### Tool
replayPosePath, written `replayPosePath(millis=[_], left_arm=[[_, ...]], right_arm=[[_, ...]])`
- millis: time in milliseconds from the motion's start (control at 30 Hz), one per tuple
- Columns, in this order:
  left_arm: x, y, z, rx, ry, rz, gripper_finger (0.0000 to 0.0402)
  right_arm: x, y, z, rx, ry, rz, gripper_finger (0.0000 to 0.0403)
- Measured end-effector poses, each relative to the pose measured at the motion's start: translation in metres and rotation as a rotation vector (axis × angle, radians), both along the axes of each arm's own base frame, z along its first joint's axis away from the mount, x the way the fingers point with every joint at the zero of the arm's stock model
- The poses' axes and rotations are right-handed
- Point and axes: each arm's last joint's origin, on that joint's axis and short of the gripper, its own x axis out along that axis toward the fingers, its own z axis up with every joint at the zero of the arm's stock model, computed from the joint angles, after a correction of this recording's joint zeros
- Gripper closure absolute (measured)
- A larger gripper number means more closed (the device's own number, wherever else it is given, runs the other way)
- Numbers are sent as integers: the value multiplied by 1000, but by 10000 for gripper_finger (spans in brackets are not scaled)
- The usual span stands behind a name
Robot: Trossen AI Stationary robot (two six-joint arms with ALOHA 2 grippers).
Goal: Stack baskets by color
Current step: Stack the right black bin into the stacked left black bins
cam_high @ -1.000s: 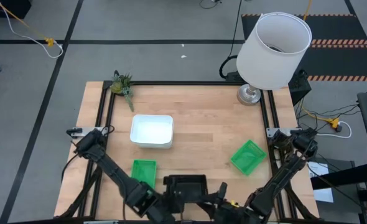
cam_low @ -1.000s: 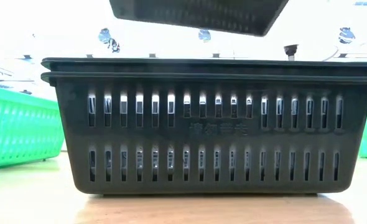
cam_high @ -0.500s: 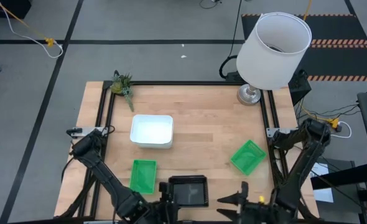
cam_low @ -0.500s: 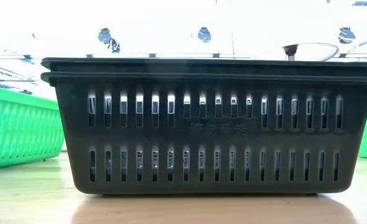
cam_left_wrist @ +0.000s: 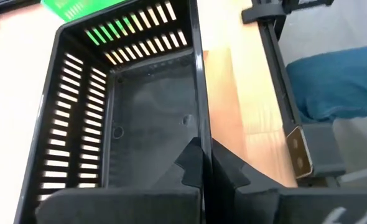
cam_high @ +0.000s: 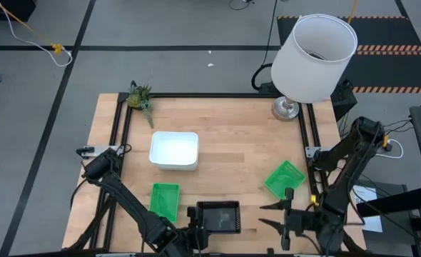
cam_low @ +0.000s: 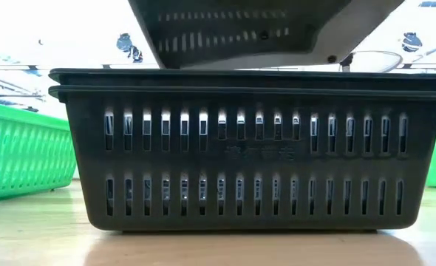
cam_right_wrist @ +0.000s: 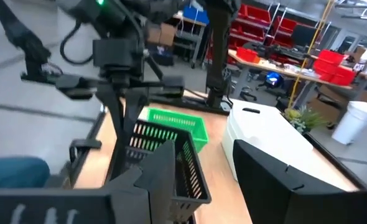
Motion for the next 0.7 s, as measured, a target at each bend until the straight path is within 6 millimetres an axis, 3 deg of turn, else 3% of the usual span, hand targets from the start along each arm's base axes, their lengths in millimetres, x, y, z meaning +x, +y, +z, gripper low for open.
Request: replayPosePath(millis=[267,467,700], left_arm=[[-2,3,-17,11,10,-5,381],[-3,6,-26,17,17,-1,395],[-2,9,-36,7,11,10,373]], right_arm=[[-9,-15,-9,74,-92,17,247],[-9,-16,-10,72,-96,18,248],[-9,-16,-10,72,-96,18,248]])
